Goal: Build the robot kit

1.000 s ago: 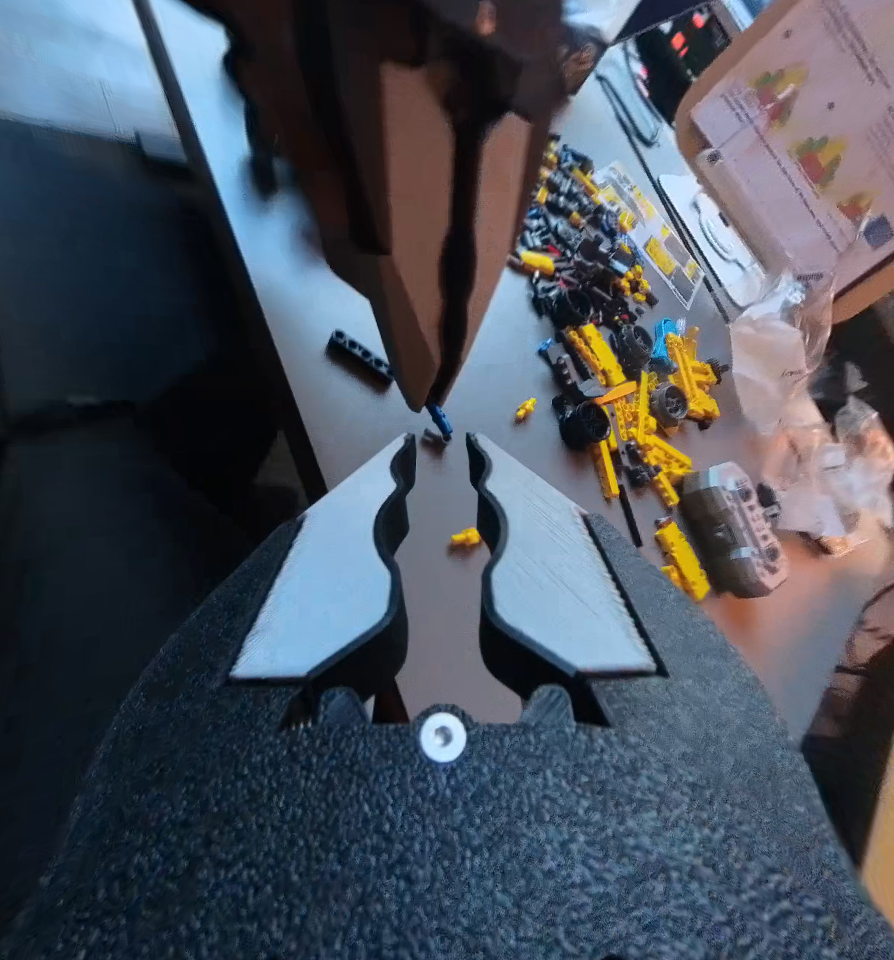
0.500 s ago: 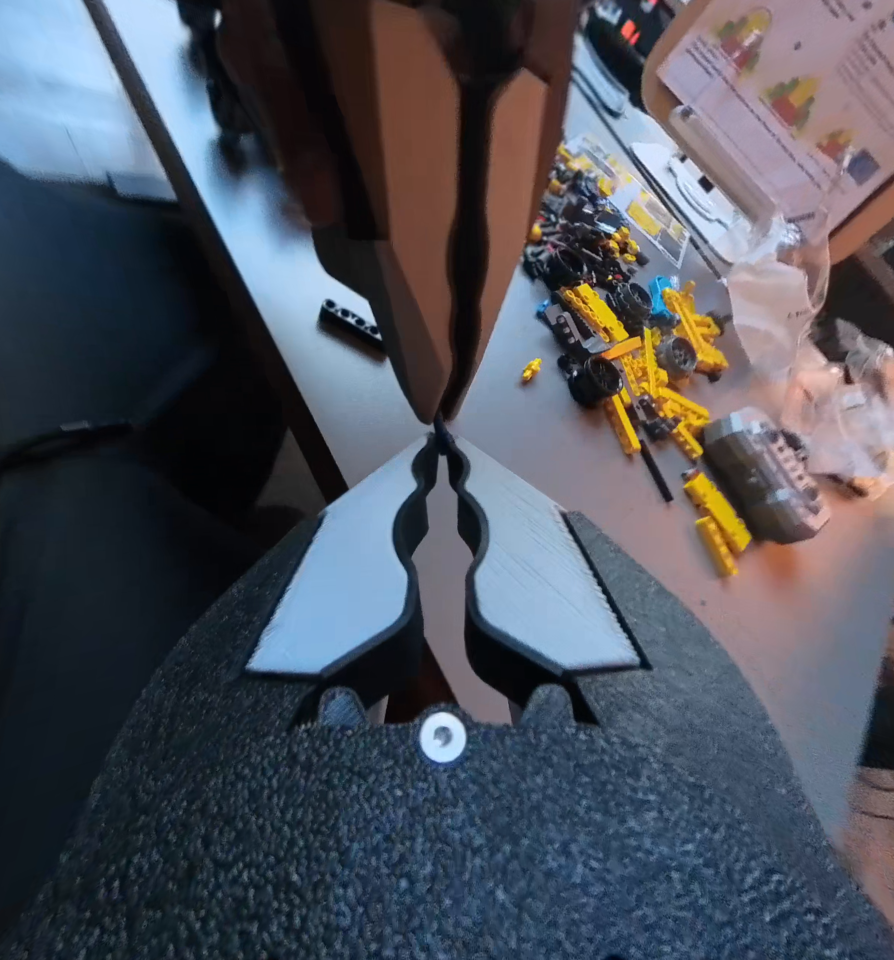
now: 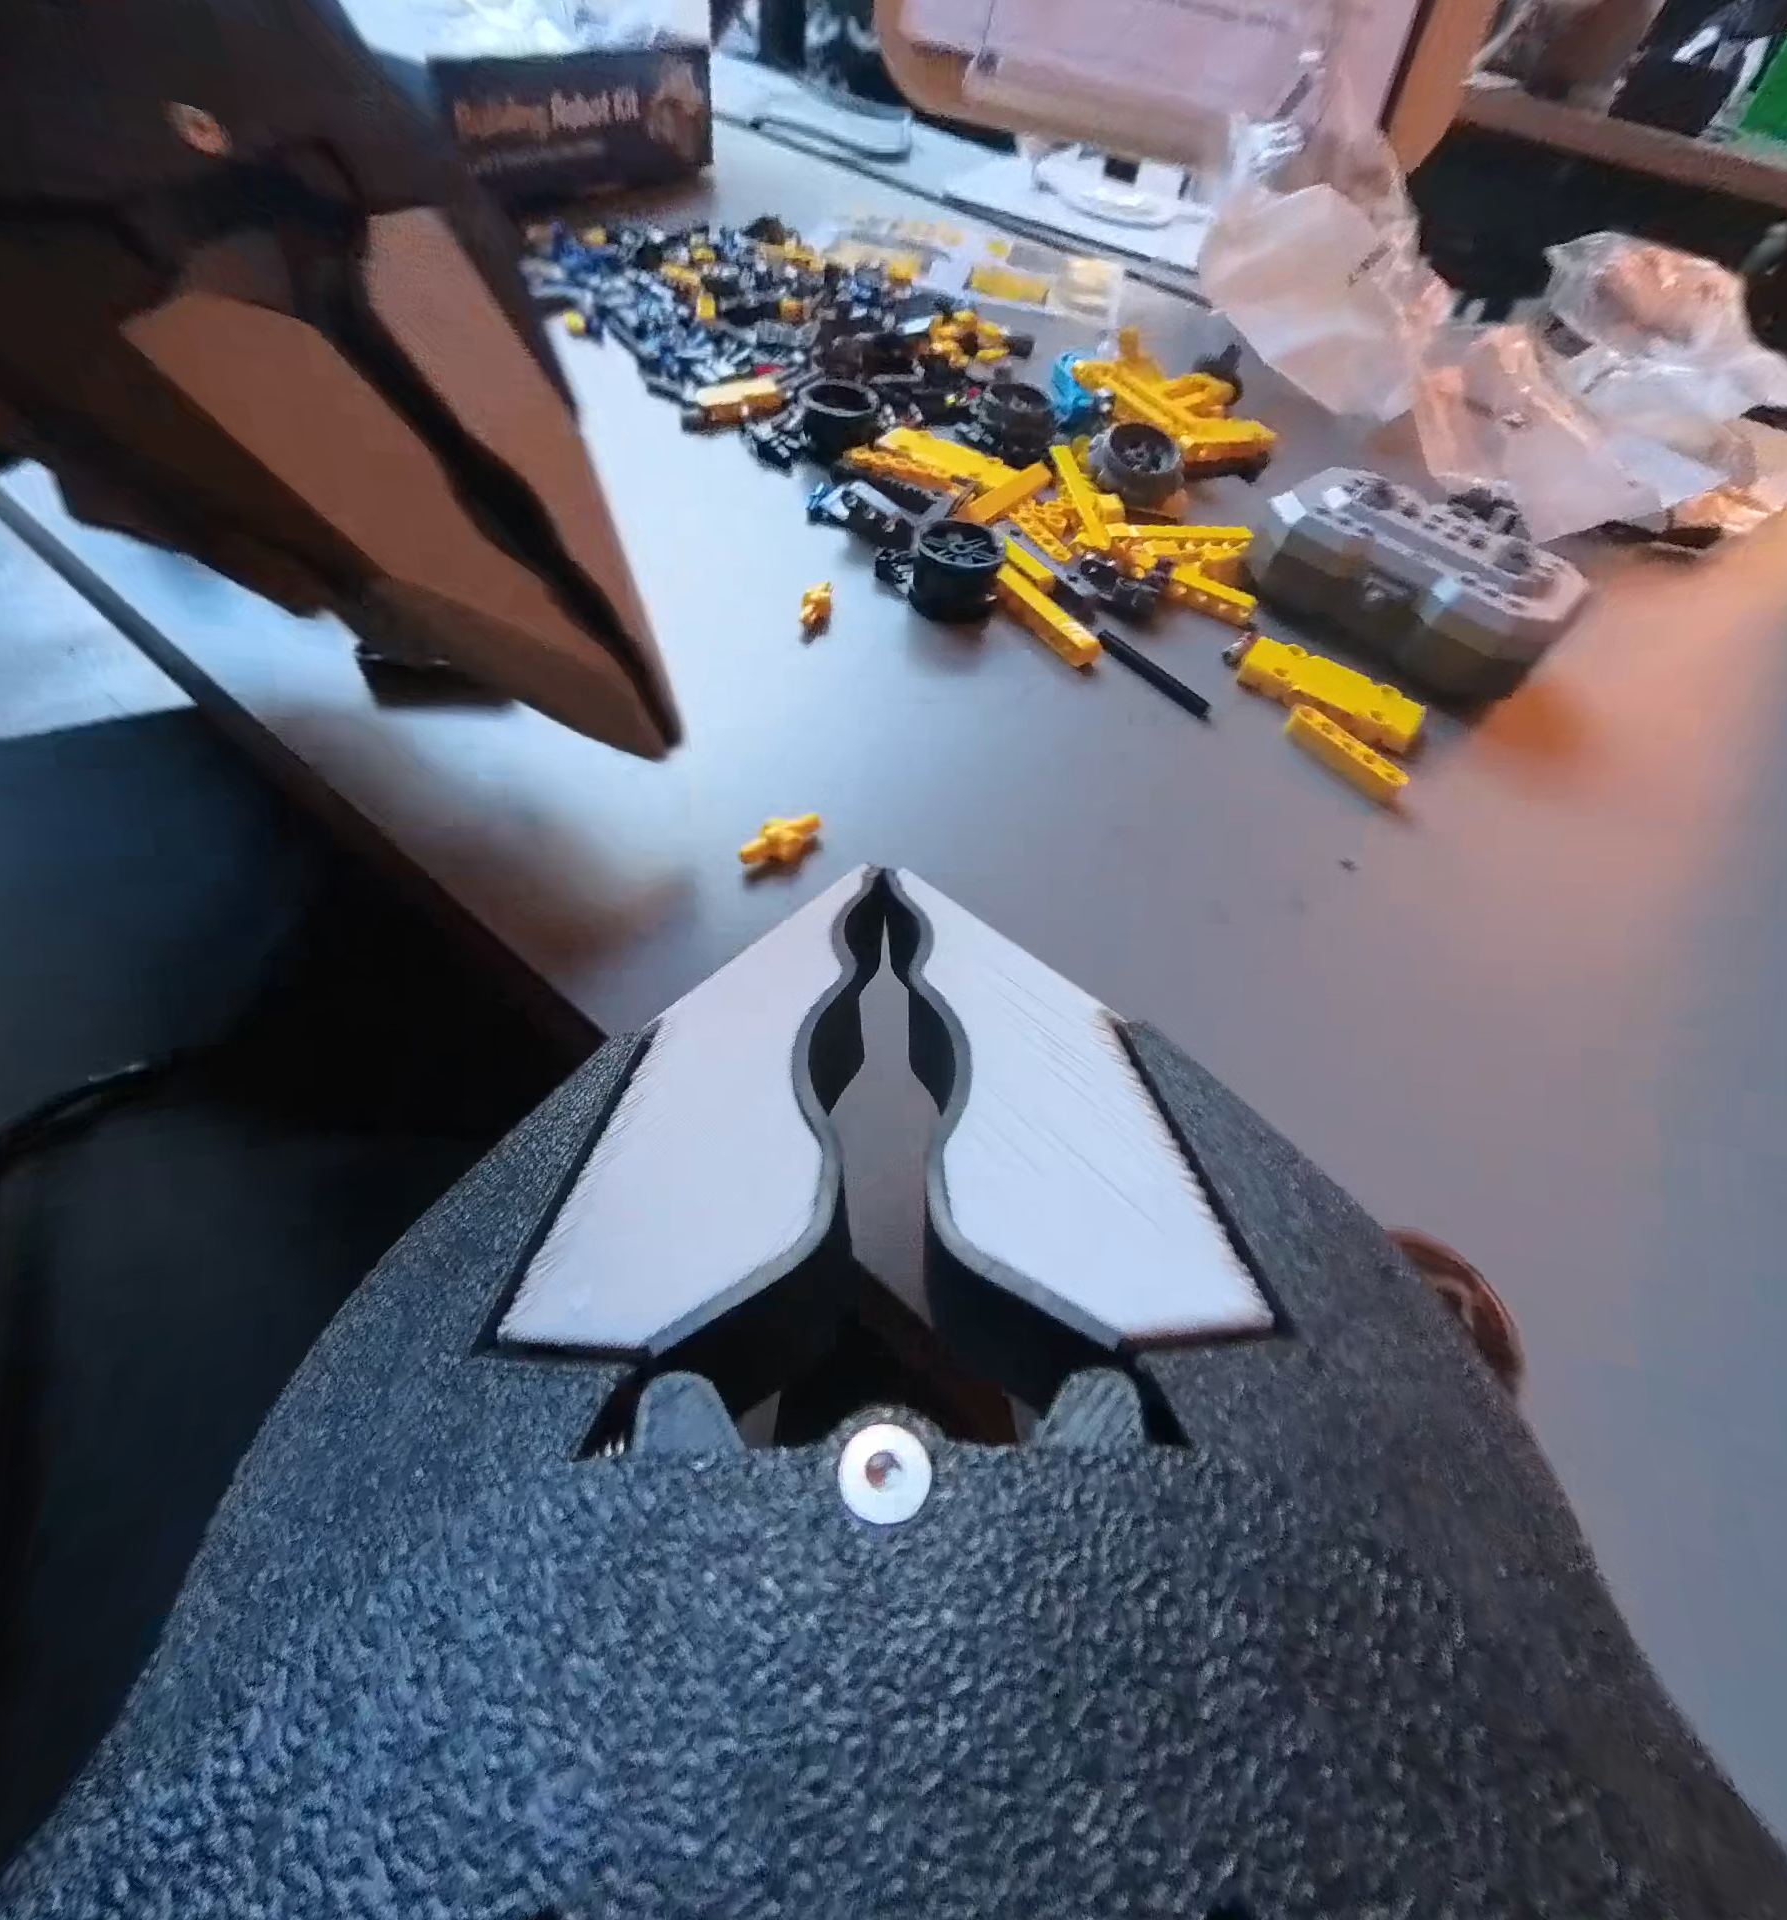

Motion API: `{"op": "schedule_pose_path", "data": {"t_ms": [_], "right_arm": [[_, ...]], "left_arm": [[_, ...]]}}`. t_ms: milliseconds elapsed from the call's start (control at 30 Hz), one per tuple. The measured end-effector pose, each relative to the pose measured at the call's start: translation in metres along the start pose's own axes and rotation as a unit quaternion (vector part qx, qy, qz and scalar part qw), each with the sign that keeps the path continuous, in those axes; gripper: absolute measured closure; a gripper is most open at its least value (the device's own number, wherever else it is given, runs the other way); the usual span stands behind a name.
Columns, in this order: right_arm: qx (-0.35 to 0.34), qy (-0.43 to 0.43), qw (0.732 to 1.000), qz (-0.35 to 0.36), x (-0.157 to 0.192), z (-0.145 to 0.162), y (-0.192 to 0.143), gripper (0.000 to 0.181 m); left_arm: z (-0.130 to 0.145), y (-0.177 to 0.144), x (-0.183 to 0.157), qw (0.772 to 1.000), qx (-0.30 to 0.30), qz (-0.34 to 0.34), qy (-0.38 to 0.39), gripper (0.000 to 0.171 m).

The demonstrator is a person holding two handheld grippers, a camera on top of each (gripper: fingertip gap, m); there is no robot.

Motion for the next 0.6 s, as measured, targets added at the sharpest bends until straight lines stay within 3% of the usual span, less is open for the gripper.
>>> {"op": "schedule_pose_path", "data": {"t_ms": [133,233,367,500,600], "right_arm": [[-0.038,0.055,0.998,-0.016,-0.019,0.010,-0.027,0.181],[-0.059,0.087,0.994,-0.030,-0.024,0.017,-0.032,0.181],[-0.071,0.080,0.994,-0.038,-0.013,0.016,-0.038,0.181],[-0.058,0.060,0.995,-0.047,0.006,0.020,-0.044,0.181],[-0.038,0.035,0.998,-0.040,0.019,0.026,-0.055,0.179]], "left_arm": [[-0.004,-0.033,-0.024,0.993,-0.064,0.083,-0.050,0.171],[0.007,-0.057,-0.054,0.984,-0.084,0.148,-0.041,0.171],[0.063,-0.067,-0.070,0.993,-0.023,0.109,-0.040,0.171],[0.119,-0.079,-0.079,0.988,0.013,0.076,-0.132,0.171],[0.155,-0.092,-0.083,0.983,0.019,-0.004,-0.182,0.171]]}}
Point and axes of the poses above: each gripper's, where its closed fingertips meet, y out along the fingers, z out of its underside, x = y × z across the jaws, the point moved 5 cm from there along -y, back along the fingers, and after that the axes turned 2 degrees about -z, right-handed, at the moved point
